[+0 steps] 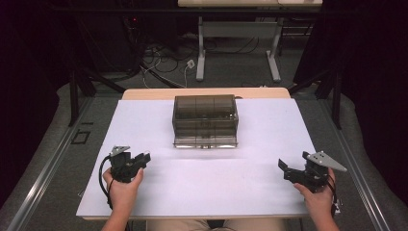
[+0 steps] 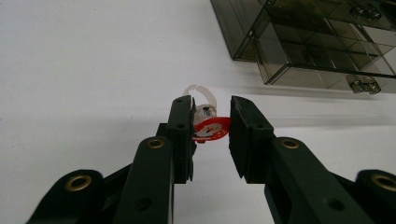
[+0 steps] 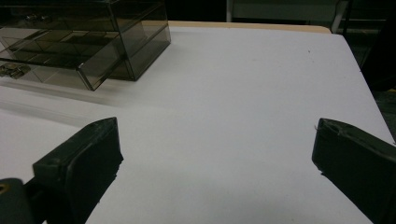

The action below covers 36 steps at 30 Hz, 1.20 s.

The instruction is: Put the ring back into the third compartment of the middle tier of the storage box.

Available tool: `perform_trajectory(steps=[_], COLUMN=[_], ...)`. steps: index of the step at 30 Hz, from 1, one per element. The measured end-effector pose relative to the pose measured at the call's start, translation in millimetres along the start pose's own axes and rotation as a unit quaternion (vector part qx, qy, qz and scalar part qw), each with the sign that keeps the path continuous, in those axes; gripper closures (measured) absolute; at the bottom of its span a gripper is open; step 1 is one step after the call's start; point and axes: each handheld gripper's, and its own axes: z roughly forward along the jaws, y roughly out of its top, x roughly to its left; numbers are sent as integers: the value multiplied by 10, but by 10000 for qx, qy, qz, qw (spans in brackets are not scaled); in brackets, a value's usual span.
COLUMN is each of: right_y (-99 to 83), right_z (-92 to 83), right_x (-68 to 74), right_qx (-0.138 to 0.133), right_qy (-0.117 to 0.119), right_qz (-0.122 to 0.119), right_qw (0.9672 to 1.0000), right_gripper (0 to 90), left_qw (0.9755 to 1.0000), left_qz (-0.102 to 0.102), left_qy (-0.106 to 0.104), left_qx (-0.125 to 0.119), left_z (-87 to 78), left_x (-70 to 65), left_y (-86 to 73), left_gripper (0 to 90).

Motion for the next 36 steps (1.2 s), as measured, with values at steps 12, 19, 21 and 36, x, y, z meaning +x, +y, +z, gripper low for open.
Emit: perform_trajectory(steps=[12, 19, 21, 36], right_y=[3, 3, 3, 1], right_z=[-4, -3, -3, -4], right_x=[5, 6, 4, 1], right_qx=[37, 5, 12, -72], right_qy=[-42, -22, -40, -33], right_qz=[-15, 1, -12, 5], right_qw=[10000, 10000, 10000, 10000], right_gripper=[11, 11, 11, 11], left_qw=[9998, 9997, 9996, 9994], left_qz=[96, 114, 143, 265], left_qy=[-1, -30, -40, -53], left_qx=[-149, -223, -230, -233], left_z=[-53, -77, -85, -137], left_x=[-37, -62, -69, -134], left_y=[23, 39, 45, 123], left_gripper=[710, 710, 709, 710])
